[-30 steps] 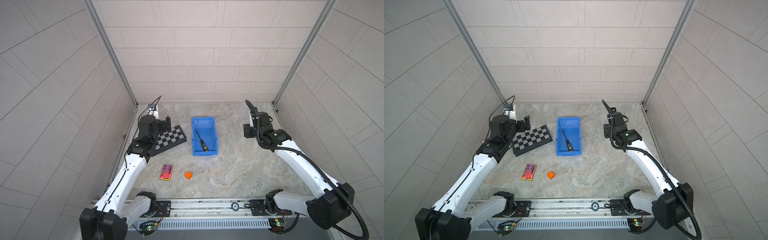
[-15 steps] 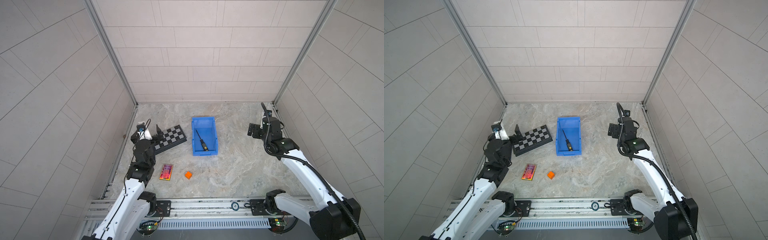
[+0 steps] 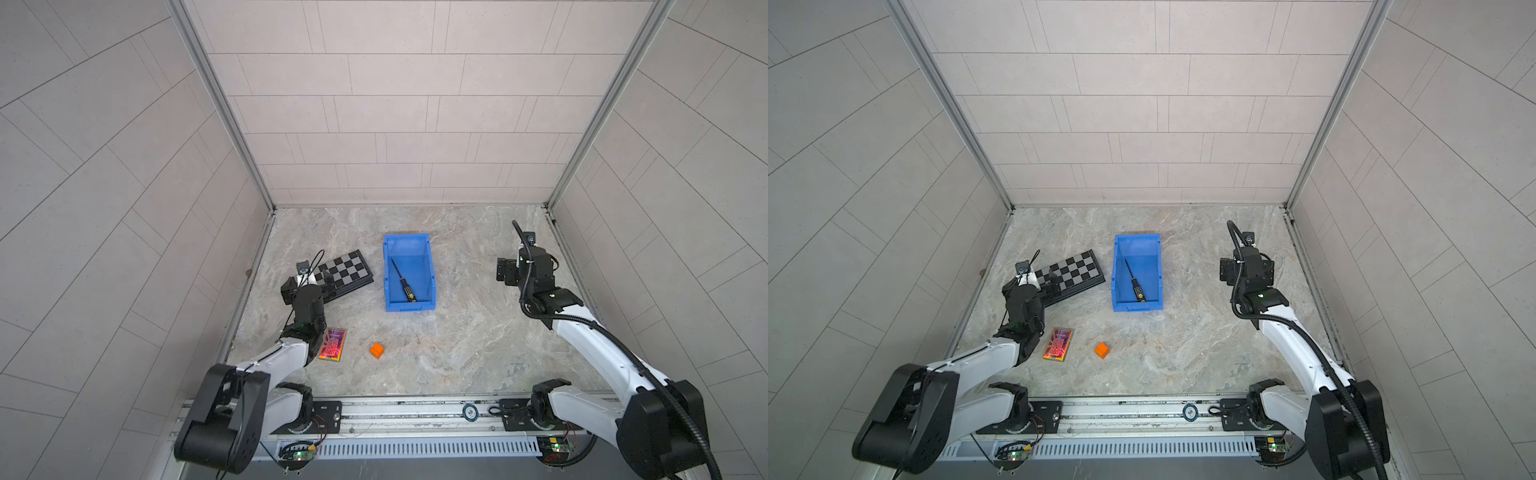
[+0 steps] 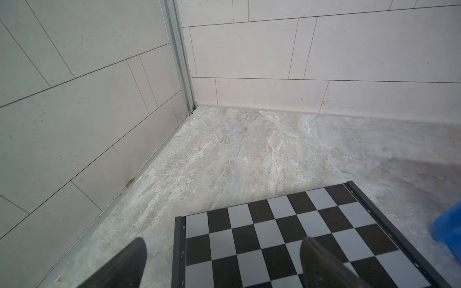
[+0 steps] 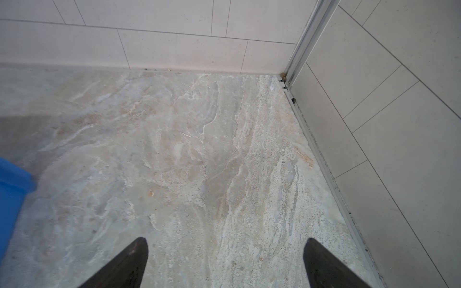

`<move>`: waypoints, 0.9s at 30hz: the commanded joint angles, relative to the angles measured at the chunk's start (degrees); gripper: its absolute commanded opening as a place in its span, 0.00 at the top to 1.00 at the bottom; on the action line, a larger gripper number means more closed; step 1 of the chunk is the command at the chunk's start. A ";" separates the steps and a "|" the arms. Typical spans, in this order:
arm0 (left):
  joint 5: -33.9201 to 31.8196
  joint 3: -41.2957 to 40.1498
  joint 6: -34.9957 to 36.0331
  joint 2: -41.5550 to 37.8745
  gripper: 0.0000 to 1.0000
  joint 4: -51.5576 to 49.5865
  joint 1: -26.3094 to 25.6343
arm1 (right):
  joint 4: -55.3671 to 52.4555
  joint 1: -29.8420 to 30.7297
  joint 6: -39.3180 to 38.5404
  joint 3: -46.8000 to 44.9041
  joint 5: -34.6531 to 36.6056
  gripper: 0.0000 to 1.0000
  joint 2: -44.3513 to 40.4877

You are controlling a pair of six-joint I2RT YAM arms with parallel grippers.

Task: Put the screwdriver in the bin
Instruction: Reset both arms

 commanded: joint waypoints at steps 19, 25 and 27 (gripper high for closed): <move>13.92 6.03 3.53 14.33 0.01 9.04 5.88 | 63.35 -1.15 -10.02 -19.70 2.45 0.01 27.49; 14.04 5.92 3.53 14.05 0.01 9.21 5.88 | 58.15 -4.29 -7.12 -17.57 -1.35 0.01 26.92; 14.09 5.88 3.58 14.05 0.01 9.29 5.88 | 58.37 -4.26 -7.16 -17.65 -1.31 0.01 26.97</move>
